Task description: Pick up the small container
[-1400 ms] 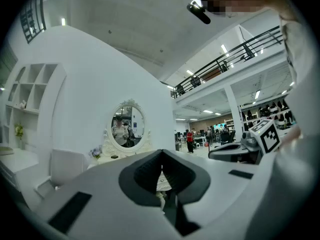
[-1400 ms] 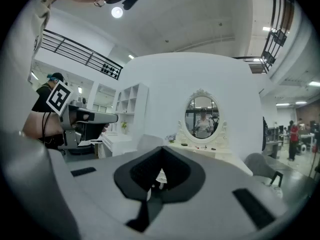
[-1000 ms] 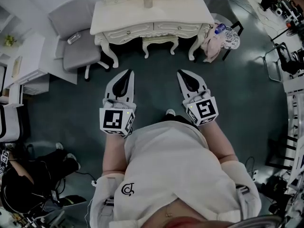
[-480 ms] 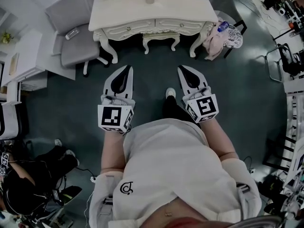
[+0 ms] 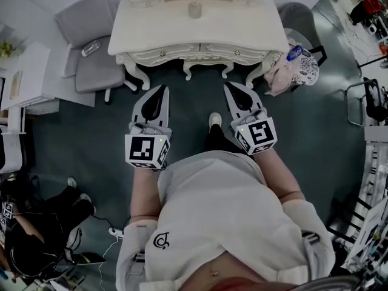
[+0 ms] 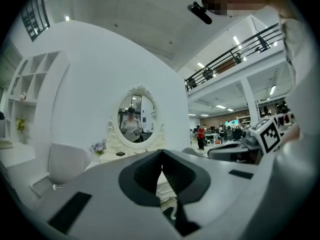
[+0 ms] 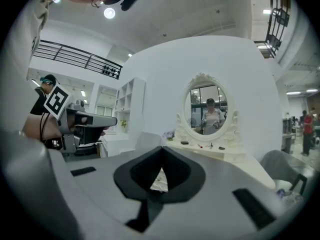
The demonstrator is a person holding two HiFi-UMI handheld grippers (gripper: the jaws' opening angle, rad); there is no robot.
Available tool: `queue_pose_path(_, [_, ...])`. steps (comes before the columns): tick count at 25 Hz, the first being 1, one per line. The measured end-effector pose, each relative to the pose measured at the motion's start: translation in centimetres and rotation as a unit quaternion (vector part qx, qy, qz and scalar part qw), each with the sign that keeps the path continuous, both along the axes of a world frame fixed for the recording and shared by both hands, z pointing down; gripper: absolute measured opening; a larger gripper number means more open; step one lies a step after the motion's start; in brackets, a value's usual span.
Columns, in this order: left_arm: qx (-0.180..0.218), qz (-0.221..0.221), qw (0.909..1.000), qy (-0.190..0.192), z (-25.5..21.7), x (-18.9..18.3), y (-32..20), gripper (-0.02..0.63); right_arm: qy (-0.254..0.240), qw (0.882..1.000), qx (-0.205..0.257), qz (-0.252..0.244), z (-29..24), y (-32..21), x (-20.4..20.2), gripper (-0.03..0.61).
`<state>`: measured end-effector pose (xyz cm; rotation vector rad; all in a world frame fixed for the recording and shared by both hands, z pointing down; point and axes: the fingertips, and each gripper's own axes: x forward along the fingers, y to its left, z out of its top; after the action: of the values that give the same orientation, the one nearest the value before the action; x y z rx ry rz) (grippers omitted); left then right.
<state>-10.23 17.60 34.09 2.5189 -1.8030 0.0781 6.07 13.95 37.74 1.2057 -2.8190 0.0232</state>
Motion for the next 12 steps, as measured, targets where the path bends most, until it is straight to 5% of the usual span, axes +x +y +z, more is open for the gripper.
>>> queue_pose_path(6, [0.004, -0.028, 0.9995, 0.012, 0.0, 1.8, -11.7, 0.012, -0.001, 1.0, 0.009, -0.021, -0.5, -12.3, 2.1, 0.006])
queue_pose_path(12, [-0.018, -0.049, 0.9985, -0.017, 1.4, 3.2, -20.3, 0.012, -0.001, 0.999, 0.003, -0.04, 0.3, -21.7, 3.3, 0.007])
